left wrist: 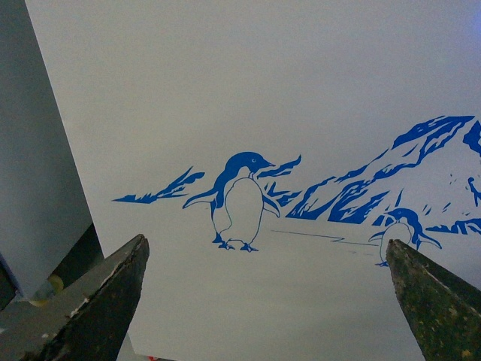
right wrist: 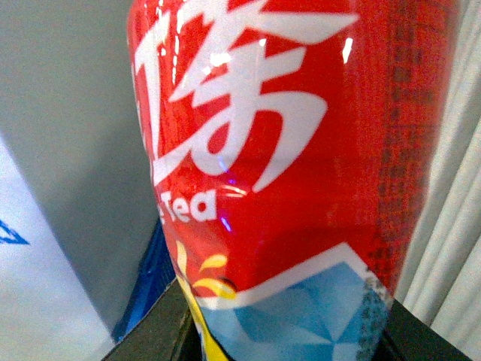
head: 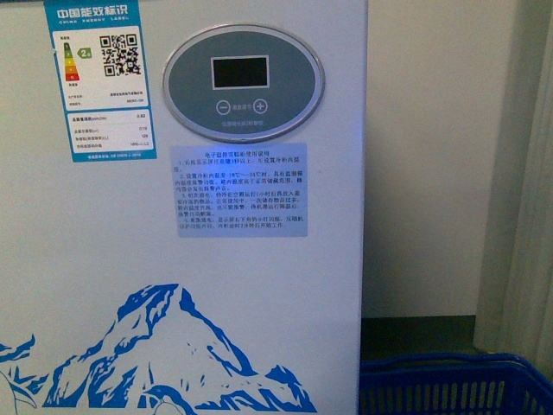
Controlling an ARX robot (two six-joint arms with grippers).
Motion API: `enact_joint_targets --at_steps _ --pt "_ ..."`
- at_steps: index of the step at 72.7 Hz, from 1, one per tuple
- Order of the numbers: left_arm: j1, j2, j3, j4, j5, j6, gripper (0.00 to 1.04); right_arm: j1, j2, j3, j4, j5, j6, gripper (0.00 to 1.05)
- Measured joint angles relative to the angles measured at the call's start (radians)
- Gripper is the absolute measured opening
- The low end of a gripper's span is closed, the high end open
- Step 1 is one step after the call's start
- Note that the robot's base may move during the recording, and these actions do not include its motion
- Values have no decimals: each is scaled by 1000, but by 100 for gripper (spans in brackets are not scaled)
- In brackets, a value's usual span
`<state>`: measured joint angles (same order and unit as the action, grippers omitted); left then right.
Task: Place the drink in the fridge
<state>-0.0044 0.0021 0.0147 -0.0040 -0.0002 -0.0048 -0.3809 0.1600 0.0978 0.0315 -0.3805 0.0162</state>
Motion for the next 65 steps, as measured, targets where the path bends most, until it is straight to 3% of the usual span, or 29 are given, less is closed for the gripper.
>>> enact_joint_targets --at_steps 12,17,46,52,65 --pt "0 0 0 0 0 0 97 -27 8 -24 10 -36 -10 37" --pt "0 0 0 0 0 0 97 -16 -1 -25 8 6 -10 37" --pt "0 0 0 0 0 0 97 235 -135 -82 -27 241 -12 37" --pt "0 0 0 0 -1 0 97 333 -144 -82 -37 371 -12 37" --pt "0 0 0 0 0 0 97 377 -146 -82 -39 369 -13 37"
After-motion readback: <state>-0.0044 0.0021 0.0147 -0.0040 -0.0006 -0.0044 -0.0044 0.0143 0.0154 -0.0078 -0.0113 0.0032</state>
